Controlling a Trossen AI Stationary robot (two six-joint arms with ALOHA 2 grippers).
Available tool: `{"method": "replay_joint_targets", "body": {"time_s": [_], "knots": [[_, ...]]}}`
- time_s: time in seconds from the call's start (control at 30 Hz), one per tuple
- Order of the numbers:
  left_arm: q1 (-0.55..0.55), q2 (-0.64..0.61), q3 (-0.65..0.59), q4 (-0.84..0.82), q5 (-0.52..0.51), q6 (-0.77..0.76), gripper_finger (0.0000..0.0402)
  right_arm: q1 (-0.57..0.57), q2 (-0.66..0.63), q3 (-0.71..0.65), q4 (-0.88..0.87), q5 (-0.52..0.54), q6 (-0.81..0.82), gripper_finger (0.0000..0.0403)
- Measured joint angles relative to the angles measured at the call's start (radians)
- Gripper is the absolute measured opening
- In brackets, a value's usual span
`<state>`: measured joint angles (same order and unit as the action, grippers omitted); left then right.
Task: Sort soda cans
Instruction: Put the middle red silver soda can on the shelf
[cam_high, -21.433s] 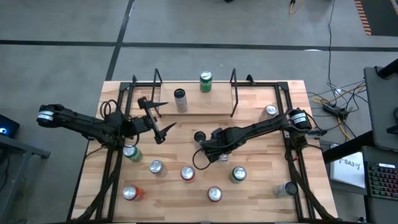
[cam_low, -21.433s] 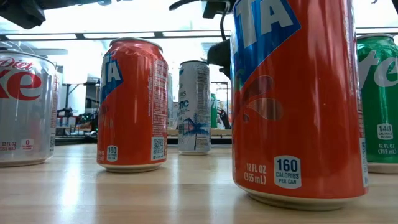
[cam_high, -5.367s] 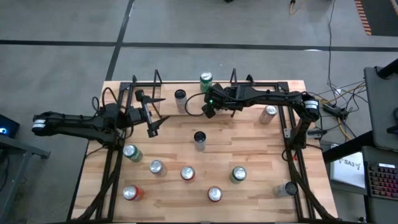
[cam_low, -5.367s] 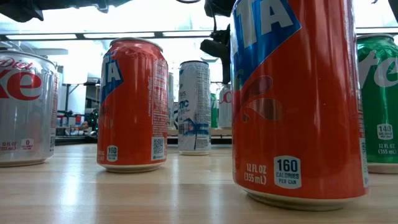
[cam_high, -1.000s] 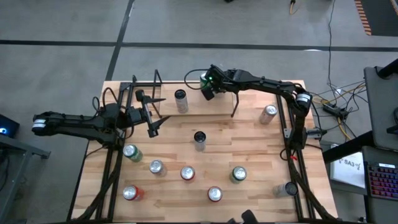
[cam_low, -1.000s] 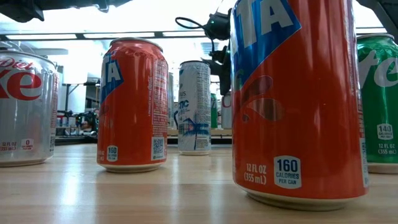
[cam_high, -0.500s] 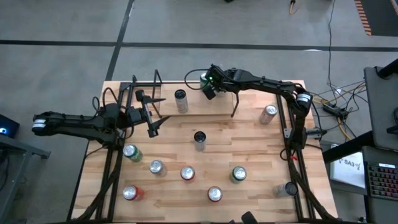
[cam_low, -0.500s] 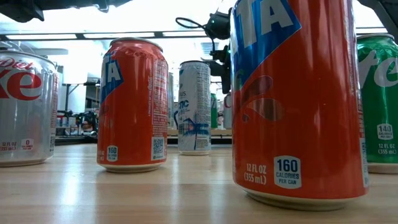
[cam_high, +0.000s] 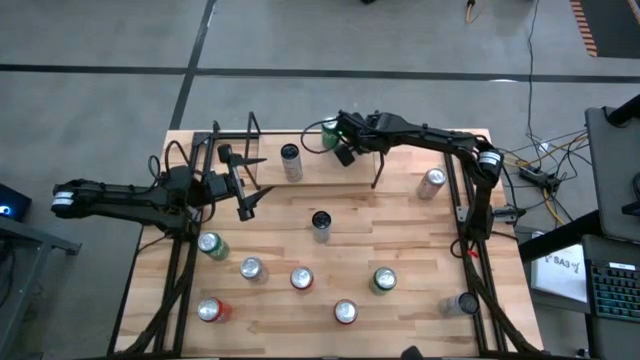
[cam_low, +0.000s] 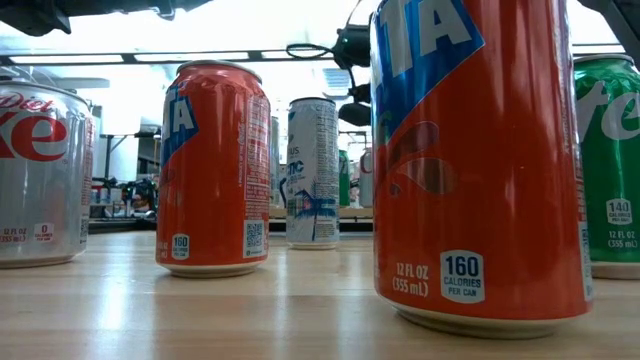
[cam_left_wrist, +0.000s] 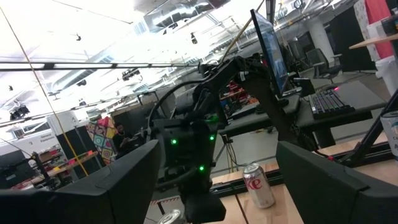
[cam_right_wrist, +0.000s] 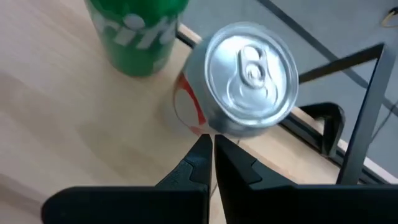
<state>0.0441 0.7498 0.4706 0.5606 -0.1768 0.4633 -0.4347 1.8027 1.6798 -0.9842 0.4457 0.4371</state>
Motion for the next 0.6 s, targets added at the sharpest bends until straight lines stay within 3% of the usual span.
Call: {"method": "replay_joint_targets", "body": {"time_s": [0.43,0.6], "knots": [[0.000,0.000,0.000,0.000,0.000,0.000,0.0304,-0.004,0.000,0.000,0.024,0.026,-0.018,0.0009],[0.000,0.000,0.000,0.000,0.000,0.000,0.0304,0.016,-0.007,-0.001,0.011,-0.009,-0.018,0.0009]]}}
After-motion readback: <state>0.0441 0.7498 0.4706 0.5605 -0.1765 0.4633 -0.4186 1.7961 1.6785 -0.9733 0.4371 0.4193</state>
